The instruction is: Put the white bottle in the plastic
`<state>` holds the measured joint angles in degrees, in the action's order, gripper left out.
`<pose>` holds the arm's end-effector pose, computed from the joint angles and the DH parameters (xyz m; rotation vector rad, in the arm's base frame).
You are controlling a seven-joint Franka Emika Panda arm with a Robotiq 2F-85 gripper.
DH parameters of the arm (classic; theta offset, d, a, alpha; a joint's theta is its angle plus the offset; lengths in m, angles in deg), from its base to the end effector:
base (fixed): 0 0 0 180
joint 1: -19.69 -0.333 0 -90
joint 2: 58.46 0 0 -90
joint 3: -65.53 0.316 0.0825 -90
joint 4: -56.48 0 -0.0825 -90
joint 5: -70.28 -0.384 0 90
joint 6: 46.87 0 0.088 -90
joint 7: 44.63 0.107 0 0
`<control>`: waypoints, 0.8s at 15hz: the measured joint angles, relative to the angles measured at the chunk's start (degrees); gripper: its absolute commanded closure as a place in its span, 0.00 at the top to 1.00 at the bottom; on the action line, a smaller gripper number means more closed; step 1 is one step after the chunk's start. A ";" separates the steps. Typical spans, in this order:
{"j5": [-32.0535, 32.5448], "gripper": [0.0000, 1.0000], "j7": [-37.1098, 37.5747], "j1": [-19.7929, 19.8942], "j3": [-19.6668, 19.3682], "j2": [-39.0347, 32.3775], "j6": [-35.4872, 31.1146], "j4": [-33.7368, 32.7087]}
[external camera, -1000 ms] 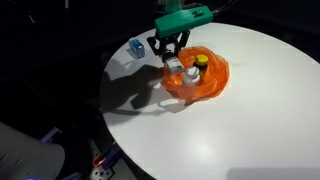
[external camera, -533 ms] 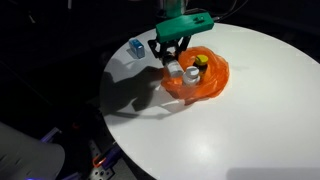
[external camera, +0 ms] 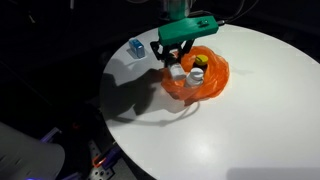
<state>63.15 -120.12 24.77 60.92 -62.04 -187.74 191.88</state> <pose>0.5006 -0.0856 0.3037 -2.6856 -1.5617 -0.1172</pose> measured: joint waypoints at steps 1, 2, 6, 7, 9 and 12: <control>-0.10 0.83 0.00 0.16 0.00 0.00 0.00 0.04; -0.13 0.89 0.00 0.25 -0.01 0.00 0.00 0.05; -0.14 1.00 0.01 0.31 0.09 0.08 -0.02 0.05; -0.14 1.00 0.03 0.29 0.21 0.19 -0.02 0.05; -0.22 1.00 0.21 0.16 0.59 0.67 0.49 0.05; -0.22 1.00 3.05 -0.35 1.26 2.43 3.51 0.05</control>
<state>62.93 -117.07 24.43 62.19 -59.61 -184.24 191.93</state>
